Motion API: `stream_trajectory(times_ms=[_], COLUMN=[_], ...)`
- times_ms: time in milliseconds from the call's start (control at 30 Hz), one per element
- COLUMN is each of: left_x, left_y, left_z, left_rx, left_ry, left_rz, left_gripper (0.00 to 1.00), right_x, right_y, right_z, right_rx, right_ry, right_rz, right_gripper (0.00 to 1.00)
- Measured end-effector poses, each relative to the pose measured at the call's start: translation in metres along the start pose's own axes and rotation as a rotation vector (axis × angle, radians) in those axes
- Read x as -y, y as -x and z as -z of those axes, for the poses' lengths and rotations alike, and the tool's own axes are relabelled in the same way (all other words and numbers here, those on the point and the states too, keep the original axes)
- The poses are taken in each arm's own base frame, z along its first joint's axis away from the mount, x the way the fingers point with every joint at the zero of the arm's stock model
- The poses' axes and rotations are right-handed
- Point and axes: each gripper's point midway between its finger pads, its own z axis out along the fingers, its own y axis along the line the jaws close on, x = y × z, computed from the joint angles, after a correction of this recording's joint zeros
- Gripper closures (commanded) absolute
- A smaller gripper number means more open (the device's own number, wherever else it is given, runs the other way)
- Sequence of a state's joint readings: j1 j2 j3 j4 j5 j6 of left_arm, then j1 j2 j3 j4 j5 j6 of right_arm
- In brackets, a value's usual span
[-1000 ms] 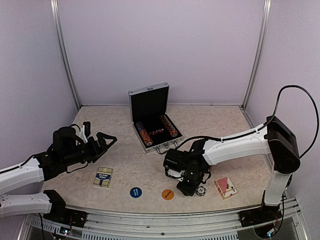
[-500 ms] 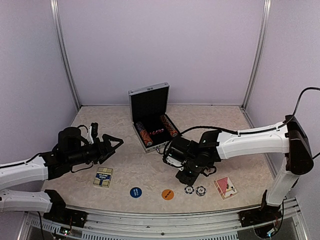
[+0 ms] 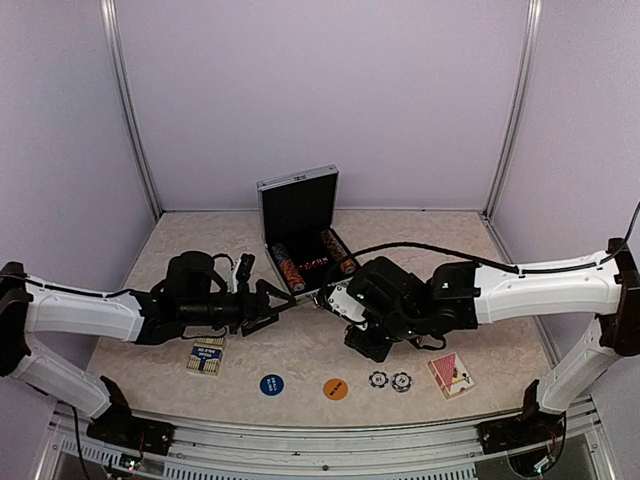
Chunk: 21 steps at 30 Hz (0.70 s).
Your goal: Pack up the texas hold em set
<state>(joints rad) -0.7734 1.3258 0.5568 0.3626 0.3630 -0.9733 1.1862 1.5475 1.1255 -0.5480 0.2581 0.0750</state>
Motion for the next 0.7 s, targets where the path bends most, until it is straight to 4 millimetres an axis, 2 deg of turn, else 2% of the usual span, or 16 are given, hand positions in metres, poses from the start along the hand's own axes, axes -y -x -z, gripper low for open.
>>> stream_trajectory(times_ms=[167,467,700], left_x=[0.012,0.051,0.055], left_y=[-0.009,-0.024,-0.033], left_z=[-0.021,-0.052,-0.065], left_rx=[-0.064,-0.157,-0.204], left_ry=[-0.057,-0.192,-0.229], left_rz=[-0.014,-0.055,-0.054], left_gripper=[0.17,0.2,0.23], right_x=[-0.004,-0.008,-0.013], right_y=[0.013,0.023,0.024], right_z=[0.011,0.016,0.017], right_rx=[0.076,0.127,0.133], right_ry=[0.002,0.007,0.014], right_rz=[0.031,0.049,0.06], right_gripper=[1.0,1.0,1.0])
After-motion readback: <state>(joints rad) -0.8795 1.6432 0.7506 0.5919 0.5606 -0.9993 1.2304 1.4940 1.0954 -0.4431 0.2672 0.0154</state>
